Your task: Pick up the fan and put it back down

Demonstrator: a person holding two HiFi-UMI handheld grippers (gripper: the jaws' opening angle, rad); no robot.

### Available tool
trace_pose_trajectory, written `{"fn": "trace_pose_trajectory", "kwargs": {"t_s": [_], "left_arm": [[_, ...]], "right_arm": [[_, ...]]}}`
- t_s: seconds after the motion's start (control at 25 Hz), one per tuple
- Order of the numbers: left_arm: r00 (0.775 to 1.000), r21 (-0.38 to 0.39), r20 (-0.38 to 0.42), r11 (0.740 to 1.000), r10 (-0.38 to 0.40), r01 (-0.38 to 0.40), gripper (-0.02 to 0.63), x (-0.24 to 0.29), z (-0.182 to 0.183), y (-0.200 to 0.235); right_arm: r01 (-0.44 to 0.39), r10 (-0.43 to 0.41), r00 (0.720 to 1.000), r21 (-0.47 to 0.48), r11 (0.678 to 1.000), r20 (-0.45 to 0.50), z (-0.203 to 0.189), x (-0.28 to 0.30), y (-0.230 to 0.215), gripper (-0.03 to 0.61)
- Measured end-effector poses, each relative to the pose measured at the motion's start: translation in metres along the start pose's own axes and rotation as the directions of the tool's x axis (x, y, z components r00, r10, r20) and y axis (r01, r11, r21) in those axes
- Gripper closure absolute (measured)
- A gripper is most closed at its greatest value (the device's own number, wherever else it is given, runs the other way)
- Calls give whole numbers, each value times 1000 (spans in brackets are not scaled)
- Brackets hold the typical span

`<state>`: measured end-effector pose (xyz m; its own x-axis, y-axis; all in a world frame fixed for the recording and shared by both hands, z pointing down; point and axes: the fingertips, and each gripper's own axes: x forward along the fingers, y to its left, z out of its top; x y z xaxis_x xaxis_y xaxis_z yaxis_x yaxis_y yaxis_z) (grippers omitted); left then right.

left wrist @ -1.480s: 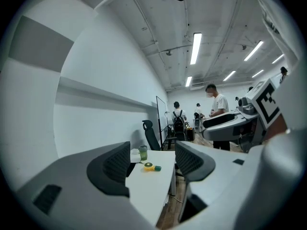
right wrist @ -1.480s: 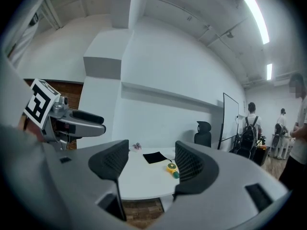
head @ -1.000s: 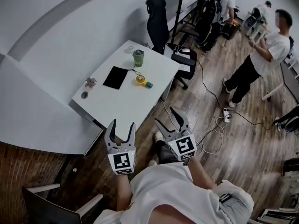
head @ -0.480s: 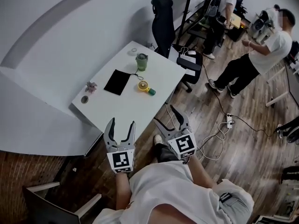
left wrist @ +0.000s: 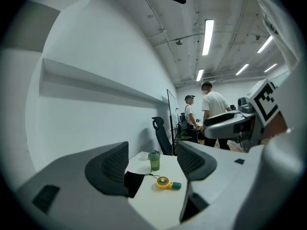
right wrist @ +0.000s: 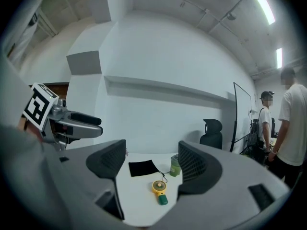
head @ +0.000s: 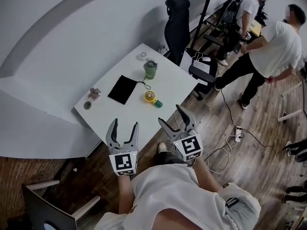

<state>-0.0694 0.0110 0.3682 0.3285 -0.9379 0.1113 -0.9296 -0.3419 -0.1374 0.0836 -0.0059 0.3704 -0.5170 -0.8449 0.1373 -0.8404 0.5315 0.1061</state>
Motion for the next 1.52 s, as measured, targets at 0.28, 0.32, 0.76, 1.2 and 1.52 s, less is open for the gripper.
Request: {"fn": "trace_pose_trajectory", "kwargs": {"t_s": [0.28,0.32,0.76,1.2,1.52], "left_arm": [[999,5,-19,999,41,-41,301,42,2,3],[999,4,-21,999,47,-47,301,47,2,3],[996,14,-43,997,76,-75,302,96,-4,8],[992,-16,-113,998,52,-55,305,135,-44,20],[982,-65,-187,998,-8,-4,308,170,-92,25]], "right_arm": [[-43,43,999,9,999,-1,-5,34,-37,227],[-48,48,999,10,999,-3,-6,38,-41,225],[-96,97,995,17,995,-33,-19,79,-76,216],[-142,144,980,22,990,-135,-60,122,-80,215],[-192,192,945,29,981,-265,-113,158,-70,215]]}}
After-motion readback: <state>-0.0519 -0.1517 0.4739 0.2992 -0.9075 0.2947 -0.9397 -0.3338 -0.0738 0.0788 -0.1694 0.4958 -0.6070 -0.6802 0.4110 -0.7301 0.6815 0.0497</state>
